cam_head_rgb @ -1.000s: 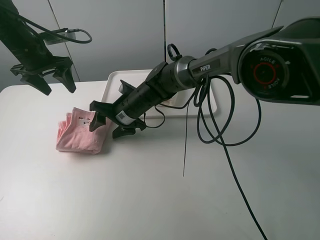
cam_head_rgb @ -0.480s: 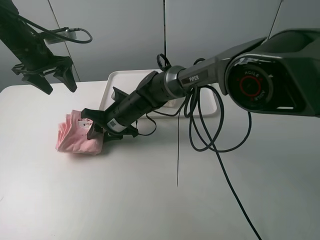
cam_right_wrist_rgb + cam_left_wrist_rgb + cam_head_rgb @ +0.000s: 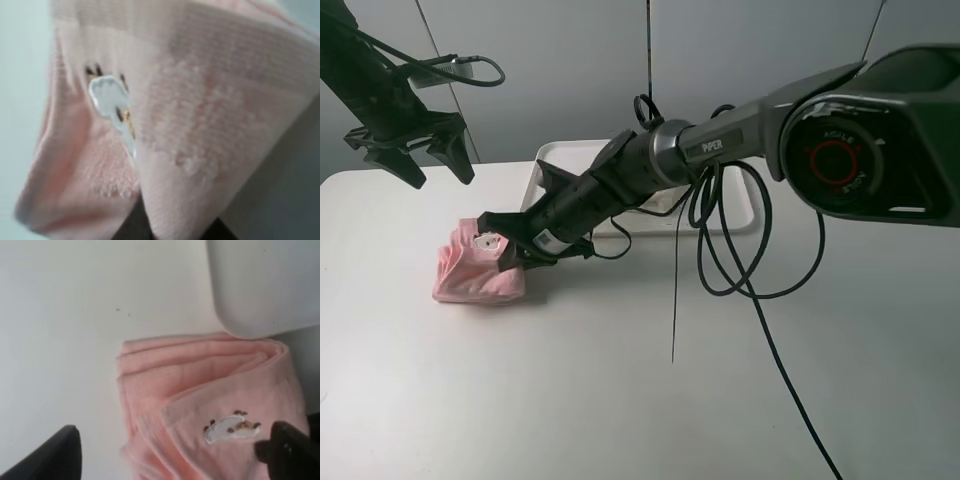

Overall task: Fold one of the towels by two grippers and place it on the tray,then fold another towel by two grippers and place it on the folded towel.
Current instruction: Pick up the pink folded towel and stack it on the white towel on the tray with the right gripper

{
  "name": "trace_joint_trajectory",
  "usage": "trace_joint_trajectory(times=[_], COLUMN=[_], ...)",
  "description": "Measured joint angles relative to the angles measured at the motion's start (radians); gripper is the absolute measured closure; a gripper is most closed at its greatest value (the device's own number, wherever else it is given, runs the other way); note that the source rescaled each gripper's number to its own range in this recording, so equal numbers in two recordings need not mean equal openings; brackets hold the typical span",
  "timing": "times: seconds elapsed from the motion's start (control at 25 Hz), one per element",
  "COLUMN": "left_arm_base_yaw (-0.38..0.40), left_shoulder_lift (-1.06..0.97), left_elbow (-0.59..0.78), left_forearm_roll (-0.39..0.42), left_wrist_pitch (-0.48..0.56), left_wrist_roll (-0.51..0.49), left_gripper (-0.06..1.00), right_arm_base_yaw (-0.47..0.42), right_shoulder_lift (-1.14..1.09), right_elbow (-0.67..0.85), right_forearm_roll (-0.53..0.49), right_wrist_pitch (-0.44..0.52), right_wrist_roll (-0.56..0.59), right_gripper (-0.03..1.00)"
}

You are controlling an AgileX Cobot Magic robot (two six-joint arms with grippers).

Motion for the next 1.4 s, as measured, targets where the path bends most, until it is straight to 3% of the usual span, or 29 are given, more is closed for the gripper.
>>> trace_joint_trajectory(times=[0.16,0.4,0.84,1.12,1.4], left_arm_base_yaw=[0.008,0.038,0.042,0.042,0.042], left_shoulder_lift=[0.000,0.000,0.000,0.000,0.000], left_elbow=[0.000,0.000,0.000,0.000,0.000], left_forearm_roll=[-0.015,-0.064,-0.086,-0.087,-0.088], left_wrist_pitch=[0.002,0.016,0.018,0.018,0.015], left_wrist_roll=[0.012,0.039,0.063,0.065,0.065], left_gripper=[-0.02,-0.02,-0.02,-0.02,-0.02], right_arm_base_yaw=[-0.008,-0.091,-0.239,-0.316,-0.331], right_shoulder_lift=[-0.071,-0.130,-0.146,-0.148,-0.148], right_elbow=[0.000,0.000,-0.181,-0.285,-0.340], right_forearm_roll=[-0.078,-0.208,-0.290,-0.288,-0.199], right_wrist_pitch=[0.012,0.041,0.138,0.160,0.172], right_wrist_roll=[-0.009,0.045,0.121,0.187,0.194], right_gripper=[0.89,0.89,0.89,0.89,0.89])
